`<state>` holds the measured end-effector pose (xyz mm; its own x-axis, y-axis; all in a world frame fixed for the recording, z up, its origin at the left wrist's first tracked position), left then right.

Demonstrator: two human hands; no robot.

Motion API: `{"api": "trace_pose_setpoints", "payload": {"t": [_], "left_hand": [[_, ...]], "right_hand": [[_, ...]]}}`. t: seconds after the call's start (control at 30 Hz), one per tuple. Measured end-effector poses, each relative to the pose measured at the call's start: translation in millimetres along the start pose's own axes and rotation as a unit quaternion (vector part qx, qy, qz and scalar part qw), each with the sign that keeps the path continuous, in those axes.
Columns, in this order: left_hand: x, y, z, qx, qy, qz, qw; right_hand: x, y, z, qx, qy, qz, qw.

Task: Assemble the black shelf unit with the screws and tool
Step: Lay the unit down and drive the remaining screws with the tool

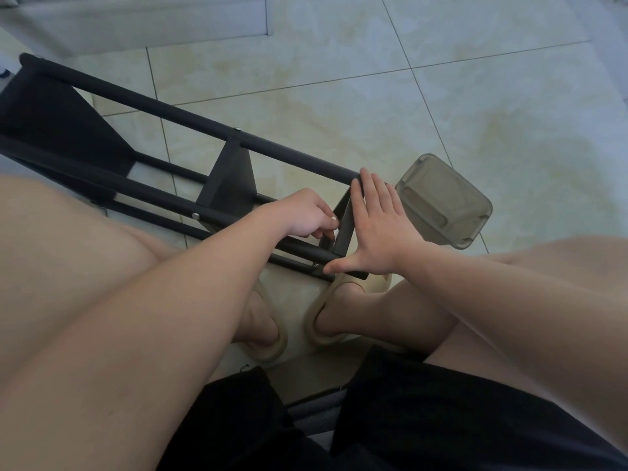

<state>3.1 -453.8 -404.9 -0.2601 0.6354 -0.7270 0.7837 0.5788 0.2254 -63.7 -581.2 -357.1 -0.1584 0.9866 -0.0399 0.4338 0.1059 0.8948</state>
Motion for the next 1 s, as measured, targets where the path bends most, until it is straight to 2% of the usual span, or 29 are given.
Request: {"api": "trace_pose_setpoints", "payload": {"t": [0.57,1.0], "left_hand": [[1,0,-5,0.042,0.080,-0.075,0.993],[-4,4,-12,0.069,0.048,0.034,0.996]], "right_hand": [[1,1,-1,0.000,0.000,0.000,1.000],[0,0,0,0.004,-0.003,0.002,1.000]]}}
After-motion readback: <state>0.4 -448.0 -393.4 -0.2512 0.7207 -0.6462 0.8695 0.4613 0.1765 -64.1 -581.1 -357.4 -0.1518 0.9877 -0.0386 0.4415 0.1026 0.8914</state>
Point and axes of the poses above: each hand's wrist, its own z-axis towards the middle knuckle, its own y-axis out of the back of the hand, x = y × z, the point moved 5 cm from there along z, towards the middle knuckle, and after that the axes turned 4 degrees about -z, right-handed, at the moved point
